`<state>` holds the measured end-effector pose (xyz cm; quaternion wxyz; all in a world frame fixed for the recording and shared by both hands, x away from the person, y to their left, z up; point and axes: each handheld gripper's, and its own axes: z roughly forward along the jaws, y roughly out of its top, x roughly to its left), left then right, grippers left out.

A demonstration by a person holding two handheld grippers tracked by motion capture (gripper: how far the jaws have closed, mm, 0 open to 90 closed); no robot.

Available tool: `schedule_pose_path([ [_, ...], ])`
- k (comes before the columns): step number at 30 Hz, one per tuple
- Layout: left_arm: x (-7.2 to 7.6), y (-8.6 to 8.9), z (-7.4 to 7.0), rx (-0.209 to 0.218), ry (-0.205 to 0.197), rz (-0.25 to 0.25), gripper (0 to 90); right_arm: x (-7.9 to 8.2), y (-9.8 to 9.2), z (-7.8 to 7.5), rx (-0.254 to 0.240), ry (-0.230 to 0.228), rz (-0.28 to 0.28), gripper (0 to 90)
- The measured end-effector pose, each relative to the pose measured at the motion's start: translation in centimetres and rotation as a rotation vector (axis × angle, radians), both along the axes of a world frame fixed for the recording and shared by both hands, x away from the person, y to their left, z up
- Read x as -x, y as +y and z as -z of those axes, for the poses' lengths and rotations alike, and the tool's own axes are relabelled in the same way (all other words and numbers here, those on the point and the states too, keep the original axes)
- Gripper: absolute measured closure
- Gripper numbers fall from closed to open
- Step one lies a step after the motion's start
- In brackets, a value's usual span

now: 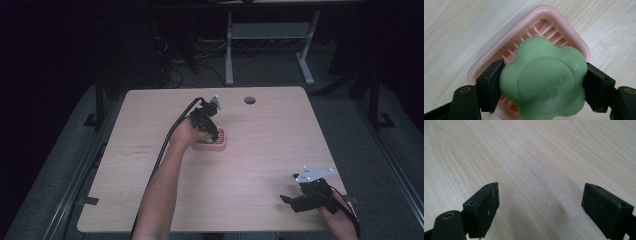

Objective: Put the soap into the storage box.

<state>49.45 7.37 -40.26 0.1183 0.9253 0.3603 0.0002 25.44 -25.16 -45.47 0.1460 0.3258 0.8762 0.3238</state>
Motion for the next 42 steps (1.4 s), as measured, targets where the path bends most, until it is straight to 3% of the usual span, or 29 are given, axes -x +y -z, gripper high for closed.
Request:
schedule_pose_path([
  [3,-0.2,0.0,0.1,0.015,0.004,-0.018,26.3,0.0,0.1,0.0,0.006,-0.001,-0.003,14.0],
  [8,-0.5,-0.1,0.6,-0.015,-0.003,-0.015,26.3,-0.1,0.0,0.1,0.009,0.001,-0.008,14.0],
  [19,-0.9,-0.4,1.4,-0.021,0.003,-0.033,26.2,0.0,0.0,0.1,0.008,0.002,-0.009,14.0],
  [30,-0.8,-0.4,1.5,-0.038,0.000,-0.027,26.0,0.0,0.1,0.1,0.013,0.004,-0.014,14.0],
  [42,-0.6,0.0,1.0,-0.014,-0.016,-0.033,25.8,0.0,0.2,0.1,0.012,0.005,-0.018,14.0],
])
